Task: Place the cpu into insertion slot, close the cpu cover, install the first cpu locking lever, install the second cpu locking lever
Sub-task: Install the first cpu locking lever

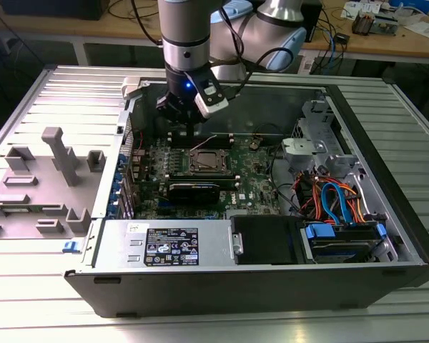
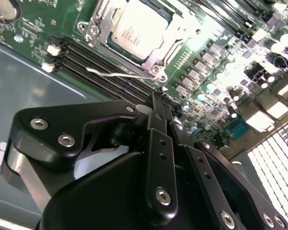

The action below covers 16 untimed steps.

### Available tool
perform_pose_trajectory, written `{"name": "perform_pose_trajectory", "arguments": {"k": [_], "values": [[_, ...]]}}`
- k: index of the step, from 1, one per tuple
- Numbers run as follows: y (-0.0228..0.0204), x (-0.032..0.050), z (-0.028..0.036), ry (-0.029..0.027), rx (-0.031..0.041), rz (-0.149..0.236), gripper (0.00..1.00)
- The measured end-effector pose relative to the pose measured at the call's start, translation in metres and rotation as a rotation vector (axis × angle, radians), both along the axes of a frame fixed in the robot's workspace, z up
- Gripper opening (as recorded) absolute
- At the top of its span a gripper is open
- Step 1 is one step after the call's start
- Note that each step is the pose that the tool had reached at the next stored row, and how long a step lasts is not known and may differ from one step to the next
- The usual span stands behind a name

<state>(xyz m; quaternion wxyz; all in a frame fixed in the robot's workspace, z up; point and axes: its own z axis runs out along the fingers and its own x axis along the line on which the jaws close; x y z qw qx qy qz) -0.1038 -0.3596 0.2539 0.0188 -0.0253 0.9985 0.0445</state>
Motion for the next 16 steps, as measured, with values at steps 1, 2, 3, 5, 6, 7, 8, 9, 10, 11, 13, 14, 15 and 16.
{"name": "perform_pose_trajectory", "arguments": {"k": [1,2,3,5,6,7,8,9,10,11,13,14,15,16], "values": [[0.0000,0.0019,-0.0004,0.0000,0.0000,0.000,0.11],[0.0000,0.0039,-0.0009,0.0000,0.0000,0.000,0.11],[0.0000,0.0056,-0.0016,0.0000,-0.0022,0.000,0.11],[0.0002,0.0080,-0.0025,0.0000,-0.0155,-0.001,0.11],[0.0005,0.0081,-0.0028,-0.0002,-0.0250,-0.003,0.11],[0.0007,0.0083,-0.0031,-0.0003,-0.0301,-0.004,0.11],[0.0006,0.0083,-0.0033,-0.0003,-0.0301,-0.005,0.11],[0.0006,0.0085,-0.0038,-0.0003,-0.0249,-0.005,0.11],[0.0007,0.0090,-0.0045,-0.0003,-0.0208,-0.006,0.11],[0.0007,0.0099,-0.0050,-0.0003,-0.0198,-0.006,0.11],[0.0007,0.0137,-0.0076,-0.0003,-0.0196,-0.008,0.11],[0.0007,0.0150,-0.0087,-0.0001,-0.0197,-0.009,0.11],[0.0007,0.0150,-0.0087,-0.0001,-0.0197,-0.009,0.11],[0.0007,0.0150,-0.0087,-0.0001,-0.0197,-0.009,0.11]]}}
